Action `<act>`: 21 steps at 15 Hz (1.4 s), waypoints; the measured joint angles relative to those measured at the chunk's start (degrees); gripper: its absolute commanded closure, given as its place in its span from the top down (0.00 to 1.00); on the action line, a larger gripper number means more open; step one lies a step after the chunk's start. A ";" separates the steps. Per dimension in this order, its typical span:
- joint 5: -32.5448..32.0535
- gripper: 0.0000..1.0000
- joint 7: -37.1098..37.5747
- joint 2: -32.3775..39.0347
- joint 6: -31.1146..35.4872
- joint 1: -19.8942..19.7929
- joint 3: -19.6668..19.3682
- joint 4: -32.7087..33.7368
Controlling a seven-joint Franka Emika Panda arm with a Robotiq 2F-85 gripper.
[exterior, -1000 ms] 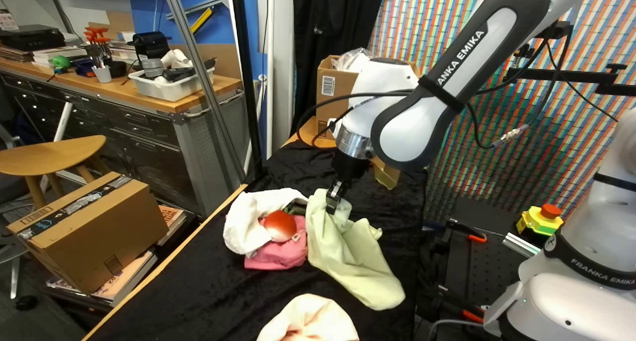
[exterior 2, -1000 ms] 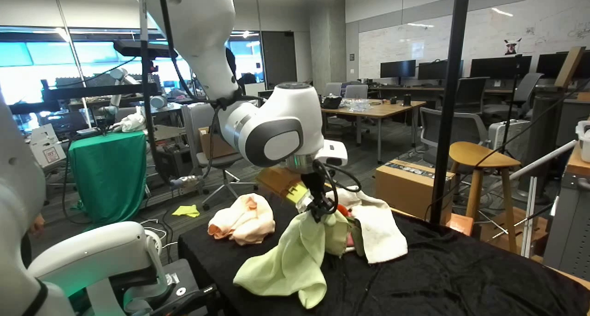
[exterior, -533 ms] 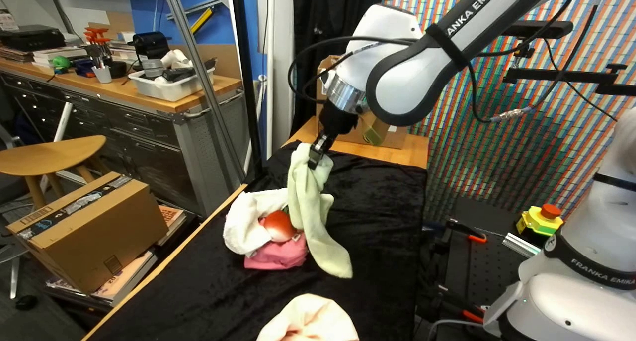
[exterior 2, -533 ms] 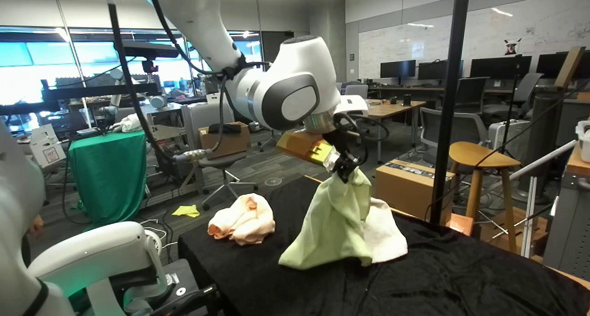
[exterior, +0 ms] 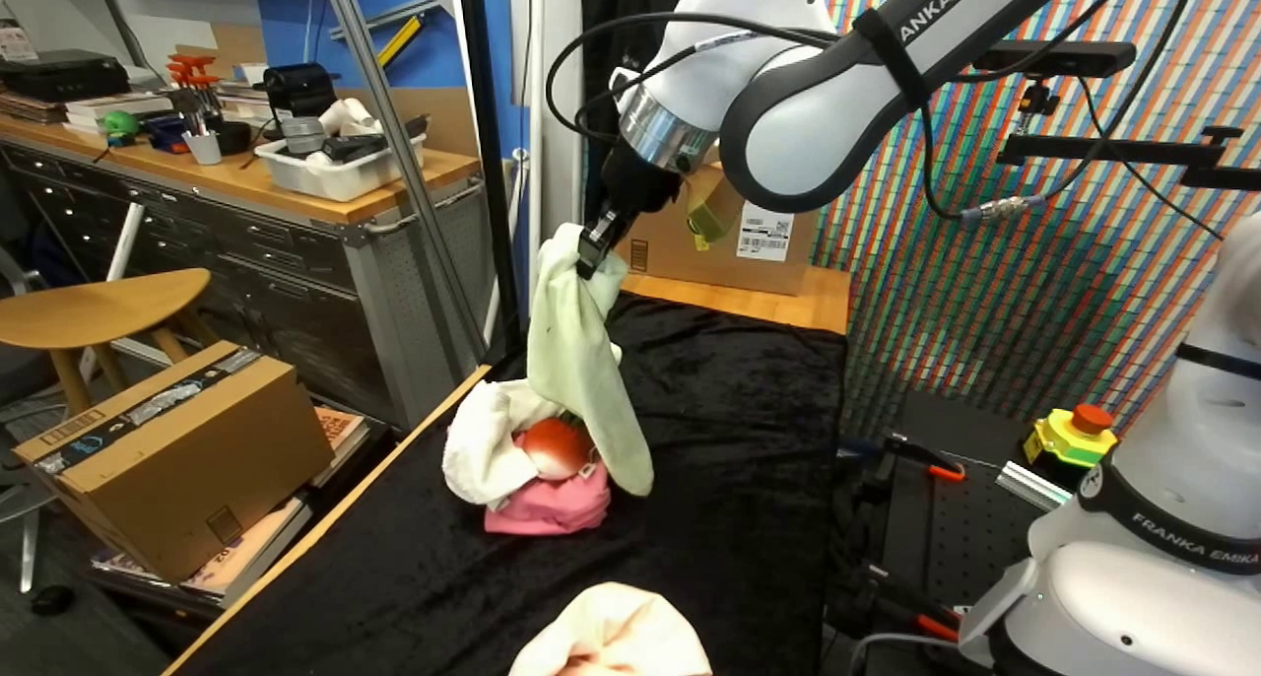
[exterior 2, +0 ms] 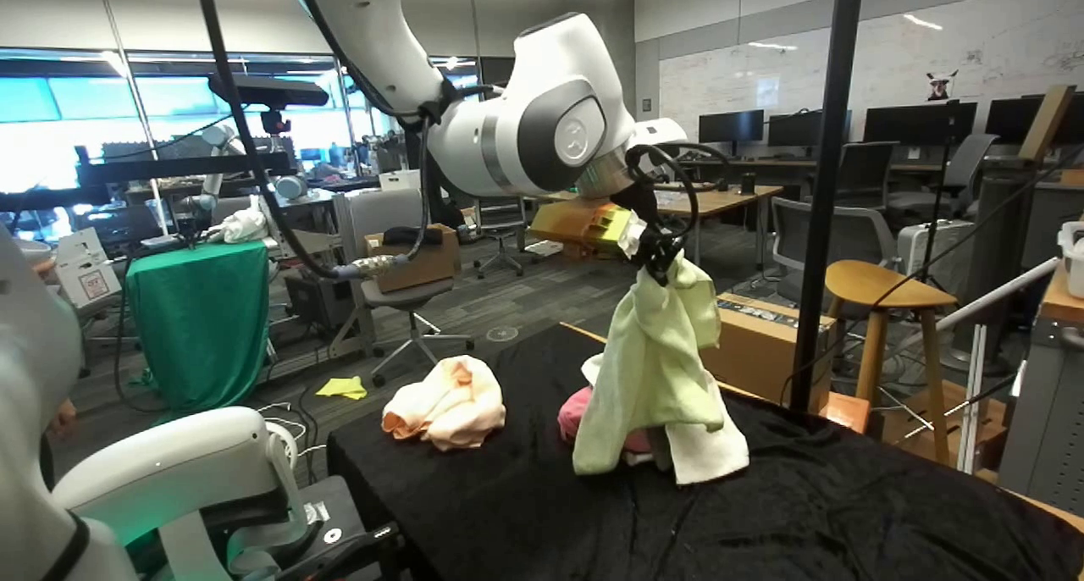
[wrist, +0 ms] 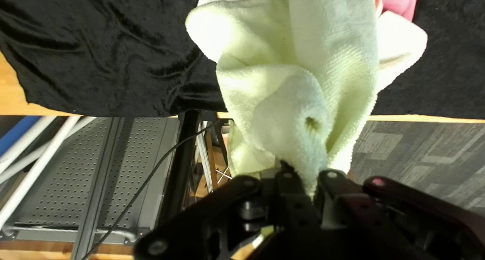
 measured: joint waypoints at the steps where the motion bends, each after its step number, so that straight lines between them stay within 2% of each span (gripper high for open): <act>1: -2.51 0.05 1.76 0.29 -0.16 0.09 0.17 0.32; 5: -11.46 0.04 8.41 2.34 -1.41 1.09 0.96 1.75; 6: -13.25 0.33 9.84 3.04 -1.98 1.48 1.14 2.23; 7: -14.60 0.34 10.99 3.73 -2.53 1.91 1.27 2.69; 16: -16.46 0.99 12.97 7.47 -7.20 4.04 1.60 6.19; 21: -12.62 1.00 12.23 6.94 -16.48 5.46 1.37 7.47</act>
